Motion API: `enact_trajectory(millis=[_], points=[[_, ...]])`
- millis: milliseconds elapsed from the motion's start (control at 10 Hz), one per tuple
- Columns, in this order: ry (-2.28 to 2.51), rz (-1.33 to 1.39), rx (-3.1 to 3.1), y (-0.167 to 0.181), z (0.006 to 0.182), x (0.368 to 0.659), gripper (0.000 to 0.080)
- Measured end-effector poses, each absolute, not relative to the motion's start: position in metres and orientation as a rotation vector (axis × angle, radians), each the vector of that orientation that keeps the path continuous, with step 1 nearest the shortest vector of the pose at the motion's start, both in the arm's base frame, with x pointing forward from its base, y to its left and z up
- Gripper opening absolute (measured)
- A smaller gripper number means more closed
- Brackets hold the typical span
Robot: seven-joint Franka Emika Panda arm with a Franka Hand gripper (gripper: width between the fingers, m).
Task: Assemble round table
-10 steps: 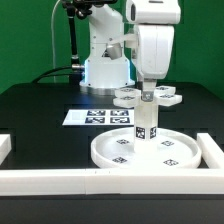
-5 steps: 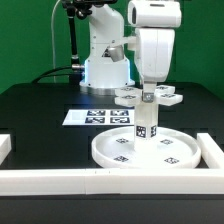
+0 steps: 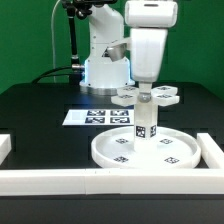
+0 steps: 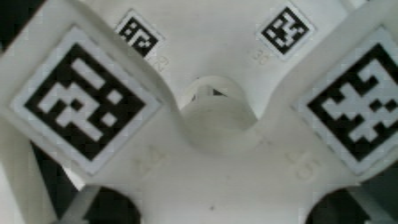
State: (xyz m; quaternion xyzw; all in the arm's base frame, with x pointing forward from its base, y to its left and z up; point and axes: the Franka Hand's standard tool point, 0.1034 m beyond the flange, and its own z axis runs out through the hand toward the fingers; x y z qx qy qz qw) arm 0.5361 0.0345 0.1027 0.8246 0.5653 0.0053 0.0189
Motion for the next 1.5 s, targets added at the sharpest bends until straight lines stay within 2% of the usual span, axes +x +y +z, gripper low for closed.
enact_trajectory(millis=[400,1000,1500], points=[[0.947,0.057,2.990,0.0362,0.1018,0.5334,0.0448],[0.410,0.075,3.116,0.0385,0.1016,0.5344,0.0448],[-0.611,0.075,3.157,0.0387,0.1003,0.5338,0.0448]])
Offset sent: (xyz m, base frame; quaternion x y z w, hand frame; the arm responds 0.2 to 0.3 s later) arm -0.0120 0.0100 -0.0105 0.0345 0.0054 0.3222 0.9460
